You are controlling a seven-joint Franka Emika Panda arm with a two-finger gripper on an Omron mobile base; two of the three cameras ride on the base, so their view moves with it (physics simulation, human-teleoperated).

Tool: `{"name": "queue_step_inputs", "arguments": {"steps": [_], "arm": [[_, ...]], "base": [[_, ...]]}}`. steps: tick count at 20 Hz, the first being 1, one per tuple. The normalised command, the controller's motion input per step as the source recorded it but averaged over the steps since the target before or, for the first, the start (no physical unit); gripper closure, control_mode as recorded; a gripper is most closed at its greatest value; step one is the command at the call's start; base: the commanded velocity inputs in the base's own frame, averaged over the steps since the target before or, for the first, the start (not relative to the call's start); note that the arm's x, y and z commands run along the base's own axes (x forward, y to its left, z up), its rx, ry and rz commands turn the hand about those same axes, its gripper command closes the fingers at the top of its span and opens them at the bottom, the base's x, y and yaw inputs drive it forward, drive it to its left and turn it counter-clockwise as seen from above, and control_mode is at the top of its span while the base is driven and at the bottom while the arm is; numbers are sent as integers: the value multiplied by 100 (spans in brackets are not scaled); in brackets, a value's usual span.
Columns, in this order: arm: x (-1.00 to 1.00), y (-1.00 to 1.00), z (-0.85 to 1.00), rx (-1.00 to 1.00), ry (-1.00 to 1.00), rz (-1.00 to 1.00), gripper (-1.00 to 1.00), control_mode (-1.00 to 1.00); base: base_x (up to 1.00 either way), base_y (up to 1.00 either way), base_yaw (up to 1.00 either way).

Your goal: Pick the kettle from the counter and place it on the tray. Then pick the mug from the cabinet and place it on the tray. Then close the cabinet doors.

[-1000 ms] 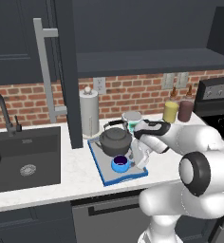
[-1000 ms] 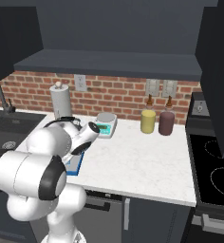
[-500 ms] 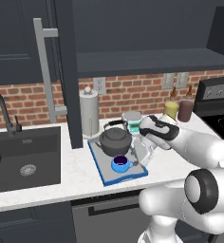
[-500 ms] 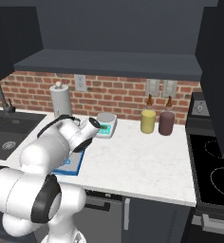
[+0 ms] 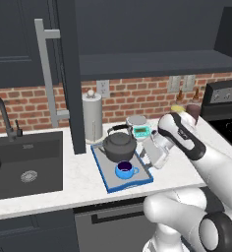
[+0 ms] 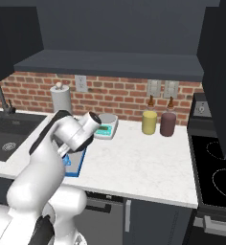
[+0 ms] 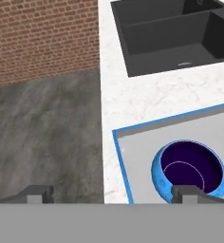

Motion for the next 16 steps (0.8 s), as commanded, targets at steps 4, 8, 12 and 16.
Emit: {"name": "queue_step_inputs", "arguments": {"steps": [4, 8, 12, 16], "arm": [[-44, 0, 55, 0, -4, 8, -100, -100], [-38, 0, 46, 0, 0, 2, -100, -100], [-41, 0, 44, 0, -1, 0, -100, -100], [-41, 0, 38, 0, -2, 5, -100, -100]], "base": [[0, 0, 0], [0, 0, 0], [0, 0, 0], [0, 0, 0]]}}
